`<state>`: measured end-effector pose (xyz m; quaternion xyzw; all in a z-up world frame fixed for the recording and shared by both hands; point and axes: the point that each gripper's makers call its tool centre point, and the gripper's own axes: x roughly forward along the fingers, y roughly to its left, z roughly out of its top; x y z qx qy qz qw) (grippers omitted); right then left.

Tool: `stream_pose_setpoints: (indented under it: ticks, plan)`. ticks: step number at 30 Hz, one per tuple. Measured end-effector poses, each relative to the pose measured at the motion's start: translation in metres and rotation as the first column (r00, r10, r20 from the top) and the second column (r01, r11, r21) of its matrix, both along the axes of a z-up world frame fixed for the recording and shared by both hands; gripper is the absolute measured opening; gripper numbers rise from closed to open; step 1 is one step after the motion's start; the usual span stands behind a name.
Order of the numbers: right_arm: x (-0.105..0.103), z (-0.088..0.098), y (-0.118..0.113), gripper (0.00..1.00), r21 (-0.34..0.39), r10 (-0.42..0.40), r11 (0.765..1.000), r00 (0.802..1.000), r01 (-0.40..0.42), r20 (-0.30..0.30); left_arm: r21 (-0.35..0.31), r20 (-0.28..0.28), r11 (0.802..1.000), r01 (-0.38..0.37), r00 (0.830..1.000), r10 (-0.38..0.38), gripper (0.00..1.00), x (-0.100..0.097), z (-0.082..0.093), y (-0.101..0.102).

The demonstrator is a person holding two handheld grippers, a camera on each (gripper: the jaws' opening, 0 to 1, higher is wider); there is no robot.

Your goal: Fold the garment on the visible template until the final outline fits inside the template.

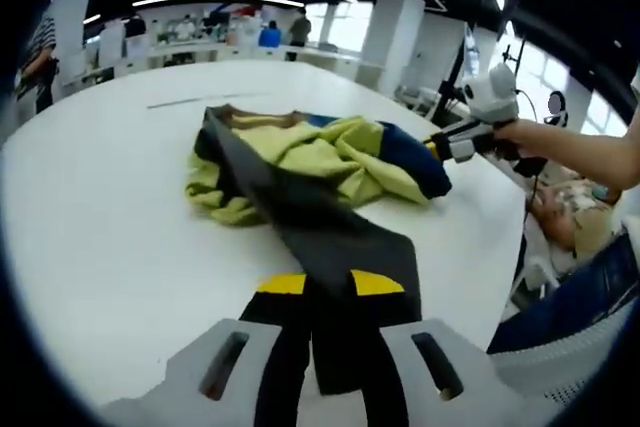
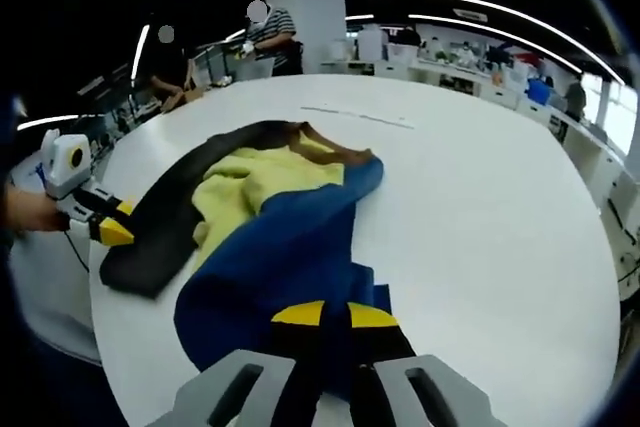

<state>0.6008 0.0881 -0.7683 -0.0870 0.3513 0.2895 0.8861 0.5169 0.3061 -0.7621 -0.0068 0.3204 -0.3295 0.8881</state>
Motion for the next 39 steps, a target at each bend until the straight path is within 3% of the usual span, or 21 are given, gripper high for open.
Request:
stream_pose_setpoints:
  ticks: [3,11,15,22,30,34,39]
  plan:
    - [-0.001,0.000,0.000,0.00,-0.018,0.009,1.000,1.000,-0.009,0.010,0.008,-0.008,1.000,-0.023,1.000,0.023,0.00,0.002,-0.003,0.006]
    - [-0.005,0.015,0.000,0.00,0.005,0.011,1.000,0.999,-0.011,0.037,-0.034,0.026,0.997,-0.071,0.997,0.072,0.00,0.006,0.016,0.019]
    - [-0.004,0.025,-0.003,0.00,0.021,0.004,1.000,0.999,-0.005,0.052,-0.180,-0.006,0.970,-0.163,0.986,0.165,0.00,0.012,0.036,0.027]
    - [-0.001,0.049,-0.008,0.00,0.027,-0.009,1.000,0.995,0.006,0.101,-0.195,0.039,0.956,-0.221,0.972,0.233,0.00,0.027,0.061,0.056]
    - [0.013,0.072,-0.025,0.00,0.028,-0.056,0.998,0.987,0.052,0.148,-0.191,0.095,0.935,-0.300,0.942,0.321,0.00,0.051,0.077,0.095]
    - [0.021,0.085,-0.037,0.00,0.040,-0.095,0.995,0.981,0.089,0.170,-0.227,0.108,0.905,-0.359,0.914,0.390,0.00,0.064,0.086,0.112]
    - [0.025,0.089,-0.045,0.00,0.036,-0.110,0.994,0.979,0.106,0.172,-0.204,0.129,0.891,-0.405,0.891,0.435,0.00,0.075,0.089,0.129]
